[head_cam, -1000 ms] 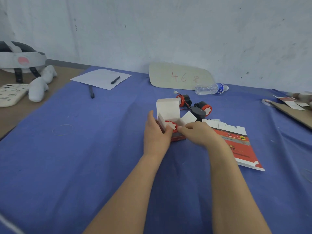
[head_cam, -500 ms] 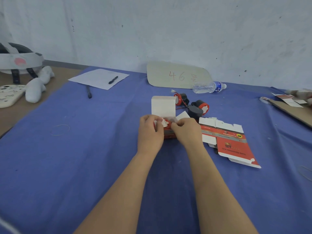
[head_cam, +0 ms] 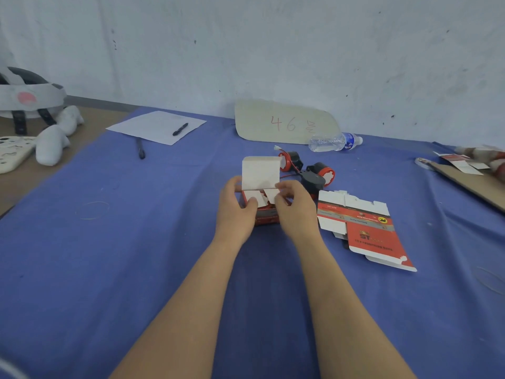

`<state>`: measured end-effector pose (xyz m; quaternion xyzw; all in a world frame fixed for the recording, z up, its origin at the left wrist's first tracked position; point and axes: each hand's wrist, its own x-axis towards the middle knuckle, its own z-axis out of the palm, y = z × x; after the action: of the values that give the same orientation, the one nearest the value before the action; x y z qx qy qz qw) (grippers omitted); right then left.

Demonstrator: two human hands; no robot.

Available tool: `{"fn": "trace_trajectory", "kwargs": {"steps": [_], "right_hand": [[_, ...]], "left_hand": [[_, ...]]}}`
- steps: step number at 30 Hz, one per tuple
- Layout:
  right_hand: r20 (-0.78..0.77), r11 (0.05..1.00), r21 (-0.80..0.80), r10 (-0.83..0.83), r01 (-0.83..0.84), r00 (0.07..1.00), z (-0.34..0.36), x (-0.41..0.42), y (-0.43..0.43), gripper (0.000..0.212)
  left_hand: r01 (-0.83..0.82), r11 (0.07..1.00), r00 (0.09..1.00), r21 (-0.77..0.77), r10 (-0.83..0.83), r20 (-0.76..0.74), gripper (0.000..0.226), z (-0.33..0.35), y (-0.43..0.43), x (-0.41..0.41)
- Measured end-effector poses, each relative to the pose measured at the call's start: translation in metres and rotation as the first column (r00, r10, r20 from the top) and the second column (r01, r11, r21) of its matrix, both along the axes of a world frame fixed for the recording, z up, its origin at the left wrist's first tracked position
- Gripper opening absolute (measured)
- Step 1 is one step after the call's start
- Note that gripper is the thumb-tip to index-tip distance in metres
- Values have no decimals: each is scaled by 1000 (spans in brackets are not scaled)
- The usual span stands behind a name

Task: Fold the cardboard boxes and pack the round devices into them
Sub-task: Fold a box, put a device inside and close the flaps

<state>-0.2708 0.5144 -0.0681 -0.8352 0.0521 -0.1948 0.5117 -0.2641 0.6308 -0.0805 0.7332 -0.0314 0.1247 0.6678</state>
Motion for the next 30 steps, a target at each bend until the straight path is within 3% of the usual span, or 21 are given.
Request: {"fn": "trace_trajectory", "kwargs": {"steps": [4,8,13,17,22,30], "right_hand": [[-41,991,129,31,-25,999,1,-1,-5,53],[-79,978,-71,190,-195,979,5,-7,-7,48],[-233,920,37,388,-391,892,10,-16,-18,49],[-162,940,49,341,-338,926,7,-16,-20,50],[-150,935,141,345,-325,927,4,-14,-22,50],[-100,962,80,269,-262,958,1,-13,-22,39]], "left_hand": [[36,999,999,15,-37,39,31,1,4,1],[26,998,1000,54,-26,6,38,2,5,0],[58,998,995,-6,-58,-83,17,4,5,-2],[81,986,997,149,-80,-15,30,2,5,-4],[43,950,994,309,-73,87,28,-1,6,-2],[50,922,993,383,-86,78,35,1,9,-3]]}}
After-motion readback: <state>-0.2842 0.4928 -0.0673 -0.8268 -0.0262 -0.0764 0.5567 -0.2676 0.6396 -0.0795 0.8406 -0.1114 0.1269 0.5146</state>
